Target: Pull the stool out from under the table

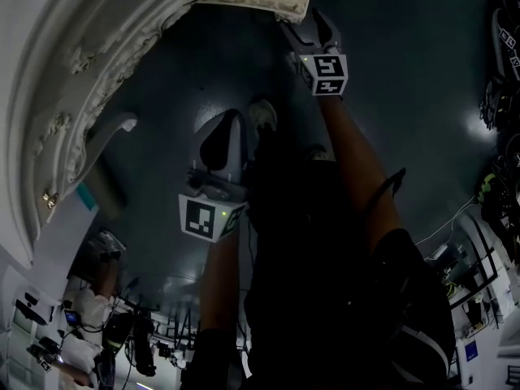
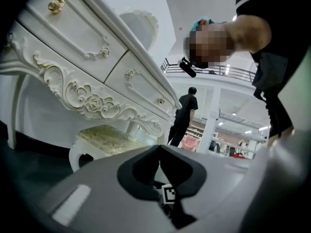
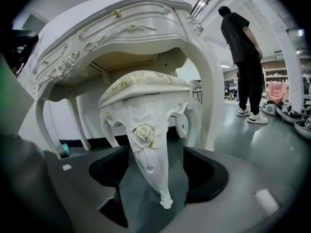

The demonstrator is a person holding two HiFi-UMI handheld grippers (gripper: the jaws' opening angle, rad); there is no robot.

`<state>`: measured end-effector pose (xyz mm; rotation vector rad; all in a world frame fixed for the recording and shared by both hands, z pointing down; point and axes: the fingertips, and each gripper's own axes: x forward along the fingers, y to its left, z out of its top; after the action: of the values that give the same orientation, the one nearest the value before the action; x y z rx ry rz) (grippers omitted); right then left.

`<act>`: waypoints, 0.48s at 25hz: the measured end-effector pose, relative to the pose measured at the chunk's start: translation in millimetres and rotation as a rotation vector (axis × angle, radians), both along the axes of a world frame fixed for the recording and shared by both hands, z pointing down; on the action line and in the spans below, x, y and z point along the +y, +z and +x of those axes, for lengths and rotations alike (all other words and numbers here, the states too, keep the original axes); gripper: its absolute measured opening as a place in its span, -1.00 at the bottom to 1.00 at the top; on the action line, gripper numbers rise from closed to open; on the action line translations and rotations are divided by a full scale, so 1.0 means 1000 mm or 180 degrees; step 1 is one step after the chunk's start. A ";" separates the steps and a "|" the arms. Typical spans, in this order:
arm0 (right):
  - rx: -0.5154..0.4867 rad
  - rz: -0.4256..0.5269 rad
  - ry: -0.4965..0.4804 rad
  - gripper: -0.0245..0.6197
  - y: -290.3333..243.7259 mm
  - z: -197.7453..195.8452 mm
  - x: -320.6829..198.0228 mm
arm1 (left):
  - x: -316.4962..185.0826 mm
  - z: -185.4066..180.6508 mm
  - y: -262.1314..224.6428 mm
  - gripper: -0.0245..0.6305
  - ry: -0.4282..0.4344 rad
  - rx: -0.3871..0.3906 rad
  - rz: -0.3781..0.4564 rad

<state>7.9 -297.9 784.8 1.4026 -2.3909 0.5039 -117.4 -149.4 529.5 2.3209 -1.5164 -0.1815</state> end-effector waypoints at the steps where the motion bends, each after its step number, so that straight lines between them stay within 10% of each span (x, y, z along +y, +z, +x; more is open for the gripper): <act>1: -0.0060 -0.0005 -0.0117 0.22 -0.002 -0.003 -0.005 | -0.001 0.002 -0.001 -0.90 0.0017 0.0001 0.0013; 12: -0.0178 -0.0144 -0.0727 -0.08 -0.003 -0.029 -0.001 | 0.001 0.006 -0.008 -0.90 0.0012 0.0059 0.0058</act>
<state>-21.0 -298.6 782.0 1.0915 -2.5257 0.5390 -111.2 -148.8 521.5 2.3296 -1.5075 -0.2161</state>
